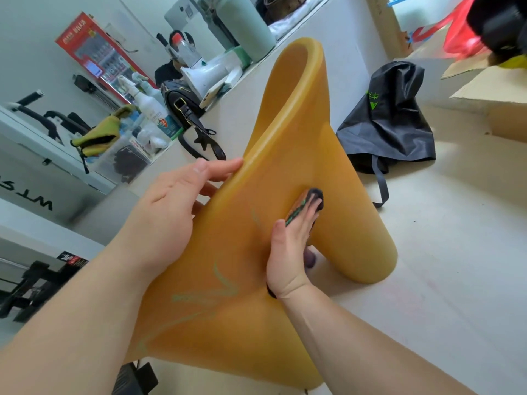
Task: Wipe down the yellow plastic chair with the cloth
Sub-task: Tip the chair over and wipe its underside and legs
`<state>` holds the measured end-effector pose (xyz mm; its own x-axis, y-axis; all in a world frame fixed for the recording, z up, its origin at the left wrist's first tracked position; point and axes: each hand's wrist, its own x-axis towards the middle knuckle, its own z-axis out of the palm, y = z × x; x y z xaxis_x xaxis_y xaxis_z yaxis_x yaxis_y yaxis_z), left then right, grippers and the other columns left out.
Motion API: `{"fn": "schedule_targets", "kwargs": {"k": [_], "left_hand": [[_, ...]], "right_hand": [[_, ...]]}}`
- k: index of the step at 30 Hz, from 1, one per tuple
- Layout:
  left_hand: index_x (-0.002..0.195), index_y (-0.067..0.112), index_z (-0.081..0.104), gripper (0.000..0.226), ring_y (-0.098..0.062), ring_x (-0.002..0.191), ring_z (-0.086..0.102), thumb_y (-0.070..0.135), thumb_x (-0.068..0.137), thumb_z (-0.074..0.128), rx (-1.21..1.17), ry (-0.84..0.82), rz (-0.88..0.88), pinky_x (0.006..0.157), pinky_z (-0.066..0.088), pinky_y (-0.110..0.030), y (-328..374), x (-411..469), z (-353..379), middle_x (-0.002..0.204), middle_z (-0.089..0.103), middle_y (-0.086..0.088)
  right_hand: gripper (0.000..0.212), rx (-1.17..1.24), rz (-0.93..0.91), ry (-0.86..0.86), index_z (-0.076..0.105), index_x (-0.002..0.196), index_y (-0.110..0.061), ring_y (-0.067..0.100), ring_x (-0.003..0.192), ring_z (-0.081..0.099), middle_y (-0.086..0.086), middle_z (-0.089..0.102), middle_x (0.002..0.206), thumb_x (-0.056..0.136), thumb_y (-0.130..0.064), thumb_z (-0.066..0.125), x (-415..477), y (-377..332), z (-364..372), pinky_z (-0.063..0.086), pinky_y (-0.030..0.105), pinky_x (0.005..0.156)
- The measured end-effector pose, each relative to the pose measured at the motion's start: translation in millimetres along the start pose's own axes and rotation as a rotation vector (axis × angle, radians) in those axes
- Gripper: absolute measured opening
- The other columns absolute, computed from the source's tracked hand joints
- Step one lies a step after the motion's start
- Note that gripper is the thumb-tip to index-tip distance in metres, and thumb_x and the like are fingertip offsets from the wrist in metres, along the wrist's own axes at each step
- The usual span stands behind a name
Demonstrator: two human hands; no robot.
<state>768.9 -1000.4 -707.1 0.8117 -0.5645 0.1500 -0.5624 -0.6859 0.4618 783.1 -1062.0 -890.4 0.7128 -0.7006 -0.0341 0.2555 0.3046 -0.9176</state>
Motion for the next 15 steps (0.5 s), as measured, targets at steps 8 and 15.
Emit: {"fn": "schedule_targets", "kwargs": {"k": [8,15], "left_hand": [[0.119,0.051,0.068,0.05,-0.015,0.114,0.061,0.051,0.107,0.02,-0.046,-0.009,-0.021,0.1,0.047,-0.042,1.8,-3.3,-0.4,0.119,0.068,0.009],[0.125,0.052,0.062,0.051,0.01,0.102,0.057,0.051,0.103,0.017,0.032,-0.024,0.002,0.081,0.042,-0.004,8.9,-4.5,1.0,0.113,0.063,0.025]], "right_hand": [[0.12,-0.06,-0.322,-0.117,-0.02,0.158,-0.031,0.018,0.149,-0.036,-0.008,-0.032,0.165,0.062,-0.101,-0.007,-27.7,-80.6,14.5,-0.021,0.047,0.118],[0.112,-0.167,-0.228,0.01,-0.011,0.158,-0.028,0.019,0.155,-0.02,0.0,-0.02,0.169,0.073,-0.099,0.007,-19.0,1.4,8.6,-0.008,0.047,0.125]]}}
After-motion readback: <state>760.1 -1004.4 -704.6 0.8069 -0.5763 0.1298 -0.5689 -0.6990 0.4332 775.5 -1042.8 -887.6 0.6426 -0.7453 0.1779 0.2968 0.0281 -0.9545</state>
